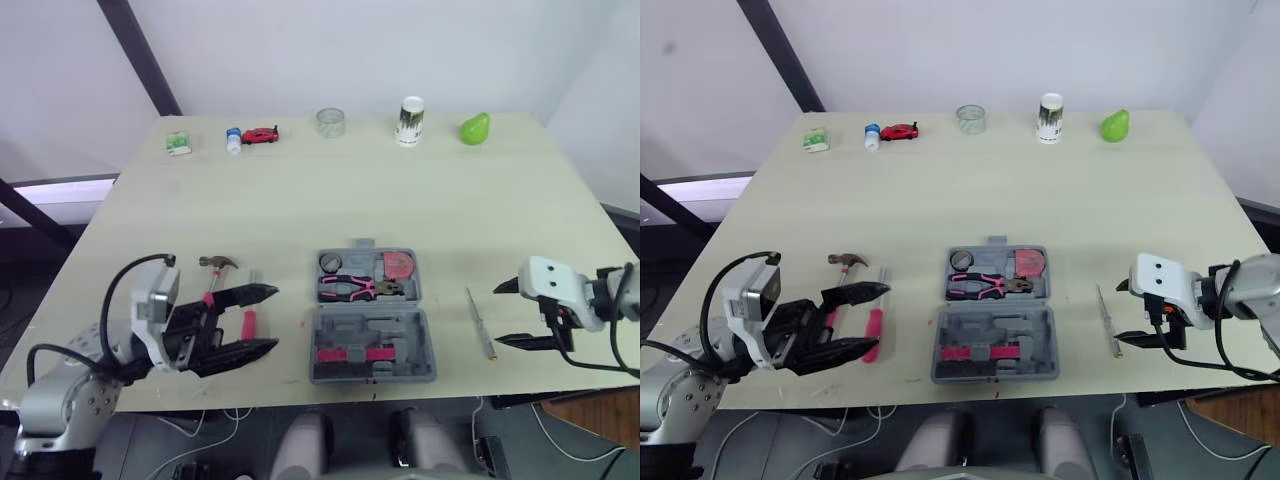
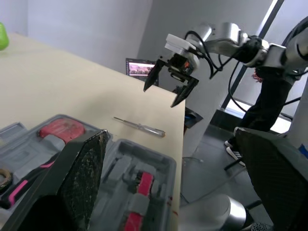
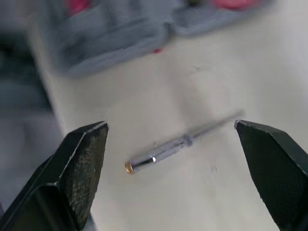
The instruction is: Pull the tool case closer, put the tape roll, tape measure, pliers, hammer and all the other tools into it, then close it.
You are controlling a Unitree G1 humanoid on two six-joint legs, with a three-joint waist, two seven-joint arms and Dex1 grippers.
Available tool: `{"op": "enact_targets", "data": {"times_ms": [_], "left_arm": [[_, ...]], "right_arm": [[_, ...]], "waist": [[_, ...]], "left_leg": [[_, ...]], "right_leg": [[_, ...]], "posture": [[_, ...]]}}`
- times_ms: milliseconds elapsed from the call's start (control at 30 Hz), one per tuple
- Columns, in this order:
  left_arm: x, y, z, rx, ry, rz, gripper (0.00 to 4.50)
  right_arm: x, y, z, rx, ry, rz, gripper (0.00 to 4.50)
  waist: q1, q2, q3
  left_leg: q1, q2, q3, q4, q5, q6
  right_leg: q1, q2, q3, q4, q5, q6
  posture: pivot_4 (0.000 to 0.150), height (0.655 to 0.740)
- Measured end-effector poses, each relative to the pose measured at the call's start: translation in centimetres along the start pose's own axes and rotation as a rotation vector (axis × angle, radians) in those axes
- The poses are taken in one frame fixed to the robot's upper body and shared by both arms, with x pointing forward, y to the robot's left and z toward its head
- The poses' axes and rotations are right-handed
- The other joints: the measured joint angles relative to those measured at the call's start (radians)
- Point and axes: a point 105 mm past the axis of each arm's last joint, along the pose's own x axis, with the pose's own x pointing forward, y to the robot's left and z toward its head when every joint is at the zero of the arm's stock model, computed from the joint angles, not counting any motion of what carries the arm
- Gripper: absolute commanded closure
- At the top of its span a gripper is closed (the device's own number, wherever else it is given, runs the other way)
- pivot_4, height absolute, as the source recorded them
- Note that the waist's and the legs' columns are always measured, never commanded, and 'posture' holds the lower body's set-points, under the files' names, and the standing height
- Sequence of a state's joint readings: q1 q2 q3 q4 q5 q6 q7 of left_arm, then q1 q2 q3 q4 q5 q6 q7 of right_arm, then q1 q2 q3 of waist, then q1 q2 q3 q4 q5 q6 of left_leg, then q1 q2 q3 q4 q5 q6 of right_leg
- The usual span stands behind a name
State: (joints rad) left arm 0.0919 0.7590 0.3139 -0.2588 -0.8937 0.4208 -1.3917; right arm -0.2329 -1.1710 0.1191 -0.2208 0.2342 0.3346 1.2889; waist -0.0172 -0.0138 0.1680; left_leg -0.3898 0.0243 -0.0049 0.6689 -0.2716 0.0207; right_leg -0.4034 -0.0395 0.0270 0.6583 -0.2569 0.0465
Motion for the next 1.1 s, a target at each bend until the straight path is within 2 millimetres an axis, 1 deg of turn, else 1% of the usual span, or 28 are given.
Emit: {"op": "enact_targets", "data": {"times_ms": [33, 67, 100, 200, 300, 333, 433, 467, 500, 567, 600, 633, 667, 700, 767, 800, 900, 967, 1000, 1033, 1100], "left_arm": [[-0.5, 0.3, 0.1, 0.004, -0.008, -0.006, 0.0], [-0.7, 0.4, 0.1, 0.0, -0.007, -0.003, 0.0], [-0.8, 0.5, 0.1, 0.001, -0.006, -0.002, 0.0], [-0.6, 0.7, 0.3, 0.008, -0.007, -0.009, 0.0], [-0.2, 0.4, 0.2, 0.007, -0.004, -0.02, 0.0], [-0.2, 0.3, 0.1, 0.004, -0.002, -0.016, 0.0], [0.1, -0.2, -0.2, -0.014, 0.002, -0.002, 0.0], [0.1, -0.4, -0.2, -0.015, 0.002, 0.001, 0.0], [0.1, -0.6, -0.3, -0.016, 0.004, 0.005, 0.0], [0.1, -0.7, -0.2, -0.014, 0.002, 0.02, 0.0], [-0.1, -0.8, -0.2, -0.012, 0.005, 0.035, 0.0], [0.0, -0.9, -0.2, -0.012, 0.006, 0.036, 0.0], [0.0, -1.0, -0.2, -0.009, 0.007, 0.044, 0.0], [0.0, -1.0, -0.2, -0.009, 0.007, 0.047, 0.0], [0.0, -1.1, -0.4, -0.013, 0.008, 0.057, 0.0], [0.1, -1.3, -0.4, -0.013, 0.009, 0.054, 0.0], [0.3, -1.2, -0.3, -0.007, 0.006, 0.062, 0.0], [0.3, -1.2, -0.2, -0.004, 0.002, 0.066, 0.0], [0.4, -1.1, -0.1, 0.001, -0.003, 0.066, 0.0], [0.4, -1.0, -0.1, 0.002, -0.004, 0.069, 0.0], [0.4, -1.0, -0.1, 0.006, -0.009, 0.074, 0.0]], "right_arm": [[0.5, -0.9, -0.6, -0.217, 0.083, 0.097, 0.08], [0.9, -1.2, -0.7, -0.293, 0.111, 0.132, 0.08], [1.4, -1.7, -0.8, -0.408, 0.148, 0.18, 0.08], [3.6, -2.1, -1.1, -0.703, 0.218, 0.351, 0.08], [4.8, -1.9, -1.7, -0.88, 0.248, 0.474, 0.08], [4.9, -2.0, -1.8, -0.895, 0.254, 0.489, 0.08], [6.2, -2.0, -2.7, -1.009, 0.285, 0.608, 0.08], [6.6, -1.9, -2.9, -1.025, 0.287, 0.637, 0.46], [6.7, -1.9, -3.1, -1.034, 0.287, 0.648, 0.63], [6.8, -2.4, -3.1, -1.047, 0.293, 0.648, 1.35], [7.0, -2.6, -3.1, -1.045, 0.281, 0.64, 2.0], [7.1, -2.6, -3.1, -1.046, 0.276, 0.636, 2.17], [7.3, -2.8, -3.0, -1.041, 0.265, 0.616, 2.7], [7.4, -2.9, -2.9, -1.038, 0.259, 0.608, 3.11], [7.6, -3.1, -2.8, -1.027, 0.245, 0.582, 4.07], [7.5, -3.2, -2.9, -1.02, 0.247, 0.577, 4.47], [6.8, -3.0, -3.8, -0.954, 0.235, 0.538, 4.47], [6.0, -2.6, -4.7, -0.864, 0.211, 0.487, 4.47], [5.4, -2.4, -5.2, -0.784, 0.196, 0.435, 4.47], [5.1, -2.3, -5.4, -0.745, 0.19, 0.412, 4.47], [4.0, -2.5, -5.3, -0.619, 0.164, 0.306, 4.47]], "waist": [[0.0, 0.0, 0.001], [-0.001, 0.0, 0.002], [-0.003, -0.001, 0.002], [-0.004, -0.001, 0.003], [0.002, 0.0, 0.005], [0.003, 0.0, 0.005], [0.0, -0.001, 0.006], [0.0, -0.001, 0.007], [0.0, -0.001, 0.007], [0.001, -0.001, 0.007], [0.001, -0.002, 0.007], [0.002, -0.002, 0.007], [0.002, -0.002, 0.006], [0.003, -0.002, 0.006], [0.003, -0.002, 0.006], [0.004, -0.002, 0.006], [0.01, -0.003, 0.006], [0.014, -0.002, 0.006], [0.015, -0.002, 0.006], [0.014, -0.002, 0.006], [0.009, -0.001, 0.007]], "left_leg": [[0.0, 0.0, 0.001, 0.0, 0.0, 0.0], [-0.004, 0.0, 0.0, 0.001, 0.0, 0.0], [-0.006, 0.0, 0.0, 0.001, 0.0, 0.0], [-0.006, 0.0, -0.001, 0.001, 0.0, 0.0], [-0.007, 0.001, -0.004, 0.001, 0.0, -0.001], [-0.008, 0.001, -0.005, 0.001, 0.0, -0.001], [-0.007, -0.001, -0.003, 0.001, 0.002, -0.003], [-0.007, -0.001, -0.003, 0.001, 0.002, -0.004], [-0.007, -0.001, -0.003, 0.001, 0.002, -0.004], [-0.007, -0.001, -0.003, 0.001, 0.003, -0.005], [-0.006, -0.001, -0.004, 0.001, 0.003, -0.005], [-0.006, -0.001, -0.004, 0.001, 0.003, -0.005], [-0.006, -0.001, -0.004, 0.001, 0.003, -0.005], [-0.006, -0.001, -0.004, 0.001, 0.003, -0.005], [-0.006, -0.002, -0.004, 0.001, 0.003, -0.005], [-0.006, -0.002, -0.004, 0.001, 0.003, -0.005], [-0.006, -0.003, -0.005, 0.002, 0.003, -0.005], [-0.006, -0.003, -0.006, 0.002, 0.002, -0.004], [-0.007, -0.003, -0.006, 0.002, 0.002, -0.003], [-0.007, -0.003, -0.006, 0.002, 0.002, -0.003], [-0.007, -0.003, -0.006, 0.002, 0.001, -0.002]], "right_leg": [[0.0, 0.0, 0.0, 0.0, 0.002, -0.001], [-0.005, 0.0, 0.001, 0.001, 0.003, -0.001], [-0.006, 0.0, 0.002, 0.001, 0.003, -0.001], [-0.007, 0.0, 0.002, 0.002, 0.003, -0.001], [-0.007, -0.003, 0.001, 0.003, 0.004, -0.001], [-0.007, -0.004, 0.0, 0.003, 0.004, -0.001], [-0.007, -0.008, 0.0, 0.002, 0.004, -0.001], [-0.007, -0.008, 0.0, 0.002, 0.004, -0.001], [-0.007, -0.009, 0.0, 0.003, 0.004, -0.001], [-0.007, -0.009, 0.0, 0.003, 0.004, -0.001], [-0.006, -0.009, 0.0, 0.003, 0.004, -0.001], [-0.006, -0.009, 0.0, 0.003, 0.004, -0.001], [-0.006, -0.009, 0.0, 0.004, 0.004, -0.001], [-0.006, -0.009, -0.001, 0.004, 0.003, -0.001], [-0.006, -0.009, 0.0, 0.004, 0.004, -0.001], [-0.006, -0.009, -0.001, 0.004, 0.004, -0.001], [-0.005, -0.01, -0.002, 0.003, 0.004, -0.001], [-0.005, -0.011, -0.002, 0.003, 0.004, -0.001], [-0.005, -0.012, -0.002, 0.003, 0.004, -0.001], [-0.005, -0.012, -0.002, 0.004, 0.004, -0.001], [-0.005, -0.012, -0.002, 0.004, 0.004, -0.001]], "posture": [[0.15, 0.74], [0.15, 0.74], [0.15, 0.74], [0.15, 0.74], [0.15, 0.74], [0.15, 0.74], [0.15, 0.74], [0.15, 0.74], [0.15, 0.74], [0.15, 0.74], [0.15, 0.74], [0.15, 0.74], [0.15, 0.74], [0.15, 0.74], [0.15, 0.74], [0.15, 0.74], [0.15, 0.74], [0.15, 0.74], [0.15, 0.74], [0.15, 0.74], [0.15, 0.74]]}}
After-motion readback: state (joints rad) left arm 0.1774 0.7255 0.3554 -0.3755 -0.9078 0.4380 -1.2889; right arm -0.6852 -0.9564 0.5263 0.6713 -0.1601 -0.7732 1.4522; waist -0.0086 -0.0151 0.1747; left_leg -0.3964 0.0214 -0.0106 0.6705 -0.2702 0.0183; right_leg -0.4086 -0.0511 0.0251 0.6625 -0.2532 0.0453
